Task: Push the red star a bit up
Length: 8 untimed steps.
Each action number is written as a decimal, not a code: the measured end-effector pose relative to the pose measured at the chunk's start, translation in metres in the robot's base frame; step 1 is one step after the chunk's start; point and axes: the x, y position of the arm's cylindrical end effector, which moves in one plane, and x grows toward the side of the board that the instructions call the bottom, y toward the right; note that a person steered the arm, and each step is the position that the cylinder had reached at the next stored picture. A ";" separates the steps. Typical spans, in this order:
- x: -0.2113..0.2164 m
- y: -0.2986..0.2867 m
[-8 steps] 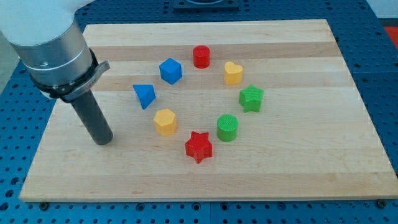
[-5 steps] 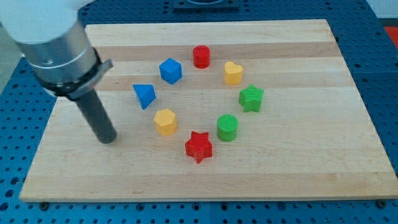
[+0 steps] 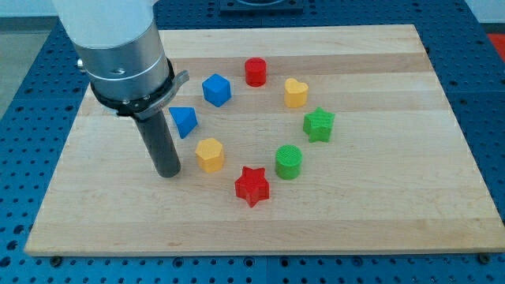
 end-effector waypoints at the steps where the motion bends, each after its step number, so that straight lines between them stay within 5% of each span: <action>1: 0.087 0.013; 3: 0.101 0.112; 8: 0.035 0.116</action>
